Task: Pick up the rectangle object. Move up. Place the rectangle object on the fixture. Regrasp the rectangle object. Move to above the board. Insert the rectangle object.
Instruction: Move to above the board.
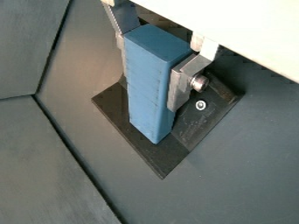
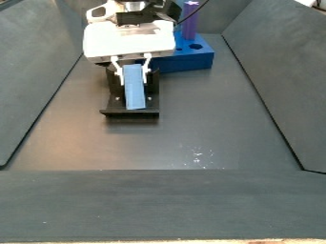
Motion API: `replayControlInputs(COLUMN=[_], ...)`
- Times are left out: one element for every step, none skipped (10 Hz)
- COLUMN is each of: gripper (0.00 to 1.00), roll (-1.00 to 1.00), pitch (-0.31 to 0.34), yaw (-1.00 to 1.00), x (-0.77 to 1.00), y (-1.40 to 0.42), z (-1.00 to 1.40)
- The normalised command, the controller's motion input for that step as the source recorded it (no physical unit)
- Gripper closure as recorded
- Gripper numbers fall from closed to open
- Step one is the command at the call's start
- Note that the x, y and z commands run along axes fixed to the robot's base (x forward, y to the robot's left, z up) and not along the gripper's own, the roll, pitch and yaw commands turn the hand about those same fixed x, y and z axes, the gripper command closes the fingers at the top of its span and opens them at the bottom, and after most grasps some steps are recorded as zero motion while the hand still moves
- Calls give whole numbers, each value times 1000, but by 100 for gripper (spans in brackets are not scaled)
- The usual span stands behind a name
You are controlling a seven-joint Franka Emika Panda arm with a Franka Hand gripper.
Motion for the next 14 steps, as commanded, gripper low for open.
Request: replayControlInputs(gripper=[100, 100, 100, 100, 100, 100, 100, 100, 100, 100, 100, 100, 100, 100], roll=[89, 108, 74, 30, 17, 10, 5, 5, -5, -8, -15, -17, -30, -46], pitch=[-169, -130, -122, -102, -65, -2, 47, 101, 145, 207, 237, 261, 272, 267], yaw=[192, 143, 92, 32, -7, -40, -48, -44, -31, -6, 21, 39, 78, 104], x=[186, 166, 152, 144, 139, 130, 123, 115, 110, 100, 91, 78, 54, 42], y=[-204, -194, -175, -166, -160, -150, -142, -132, -125, -115, -100, -80, -52, -40], z=[1000, 1000, 1000, 1000, 1000, 1000, 1000, 1000, 1000, 1000, 912, 793, 558, 386])
